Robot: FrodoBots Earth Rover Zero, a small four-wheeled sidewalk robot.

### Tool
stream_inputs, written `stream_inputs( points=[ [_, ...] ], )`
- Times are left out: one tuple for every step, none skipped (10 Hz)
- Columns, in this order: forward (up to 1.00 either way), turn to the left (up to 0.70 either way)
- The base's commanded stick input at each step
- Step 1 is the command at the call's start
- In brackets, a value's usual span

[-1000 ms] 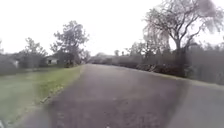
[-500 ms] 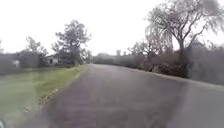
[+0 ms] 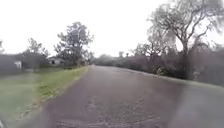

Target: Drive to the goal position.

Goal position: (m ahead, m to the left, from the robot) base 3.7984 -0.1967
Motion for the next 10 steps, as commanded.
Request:
stream_inputs(
  points=[
    [0.70,-0.33],
    [0.70,-0.34],
    [0.70,-0.35],
    [0.70,-0.35],
    [0.70,-0.35],
    [0.70,-0.35],
    [0.70,-0.09],
    [0.70,0.00],
    [0.70,0.00],
    [0.70,0.00]
  ],
)
